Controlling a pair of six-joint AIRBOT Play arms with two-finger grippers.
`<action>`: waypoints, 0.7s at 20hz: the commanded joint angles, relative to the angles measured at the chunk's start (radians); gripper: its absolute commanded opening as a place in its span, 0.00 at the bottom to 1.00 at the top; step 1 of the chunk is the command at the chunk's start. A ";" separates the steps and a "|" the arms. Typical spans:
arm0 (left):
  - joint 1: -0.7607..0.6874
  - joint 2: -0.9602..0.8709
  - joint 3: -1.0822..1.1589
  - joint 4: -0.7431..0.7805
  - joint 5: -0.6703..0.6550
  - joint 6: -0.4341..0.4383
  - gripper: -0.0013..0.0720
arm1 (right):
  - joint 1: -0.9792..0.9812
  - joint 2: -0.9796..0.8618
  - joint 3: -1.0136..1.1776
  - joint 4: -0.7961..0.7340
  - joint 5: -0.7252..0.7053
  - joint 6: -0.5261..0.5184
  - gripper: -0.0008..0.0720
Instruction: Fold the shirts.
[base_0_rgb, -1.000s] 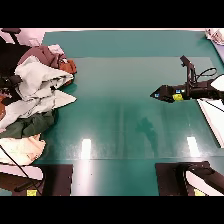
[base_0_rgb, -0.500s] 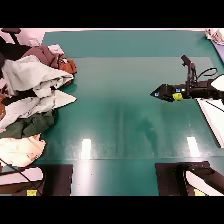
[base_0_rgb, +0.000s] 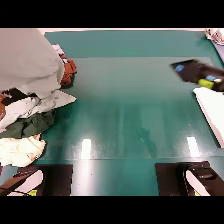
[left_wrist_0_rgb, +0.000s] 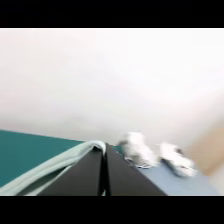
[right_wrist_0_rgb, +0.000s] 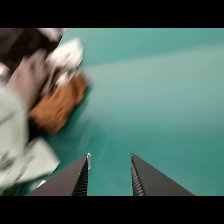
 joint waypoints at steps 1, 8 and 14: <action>-0.262 -0.016 0.050 -0.024 0.069 -0.066 0.04 | -0.185 0.108 0.003 -0.108 -0.092 0.016 0.42; -0.823 -0.369 0.254 -0.131 0.467 -0.061 0.04 | -0.531 0.045 0.023 0.022 -0.121 0.082 0.42; -0.929 -0.469 0.511 -0.173 0.560 0.032 0.04 | -0.442 -0.151 0.314 0.019 -0.084 -0.004 0.42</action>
